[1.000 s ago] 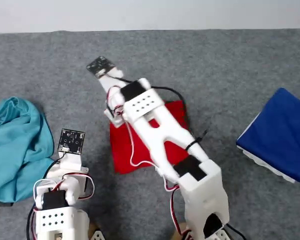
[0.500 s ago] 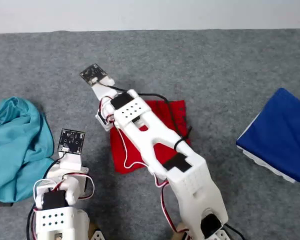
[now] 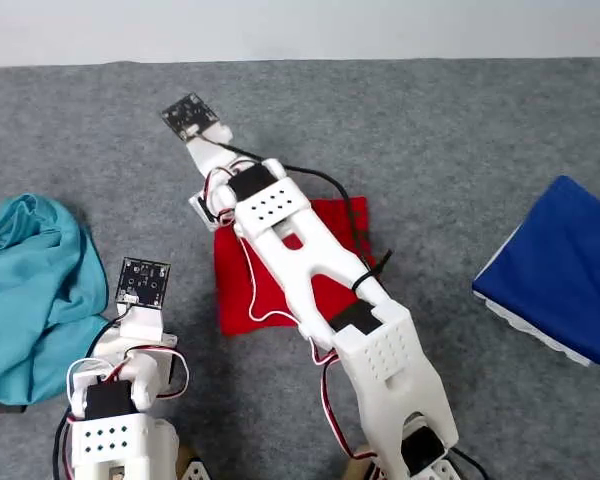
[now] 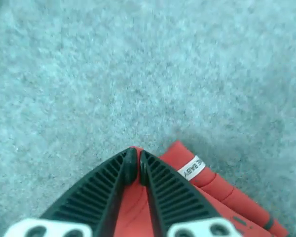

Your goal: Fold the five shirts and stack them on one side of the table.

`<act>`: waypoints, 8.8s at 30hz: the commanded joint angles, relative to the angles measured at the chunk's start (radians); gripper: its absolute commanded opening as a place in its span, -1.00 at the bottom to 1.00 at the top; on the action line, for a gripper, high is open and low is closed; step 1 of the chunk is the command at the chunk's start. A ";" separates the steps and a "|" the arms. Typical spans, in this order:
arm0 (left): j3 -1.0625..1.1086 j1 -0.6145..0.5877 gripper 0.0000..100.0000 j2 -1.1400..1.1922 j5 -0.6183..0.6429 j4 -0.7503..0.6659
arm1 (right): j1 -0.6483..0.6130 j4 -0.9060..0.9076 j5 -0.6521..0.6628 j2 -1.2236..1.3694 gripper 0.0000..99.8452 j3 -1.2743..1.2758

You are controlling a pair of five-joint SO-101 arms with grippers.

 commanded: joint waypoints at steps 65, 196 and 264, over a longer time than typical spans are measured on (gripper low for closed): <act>-0.004 0.006 -0.99 -0.008 0.006 -0.017 | 0.292 0.688 -0.192 0.033 -0.33 0.189; -0.004 0.006 -0.99 -0.008 0.006 -0.017 | 0.384 0.757 -0.439 0.352 -0.98 -0.571; -0.004 0.006 -0.99 -0.008 0.006 -0.017 | 1.282 0.638 0.117 -0.159 -0.43 -0.130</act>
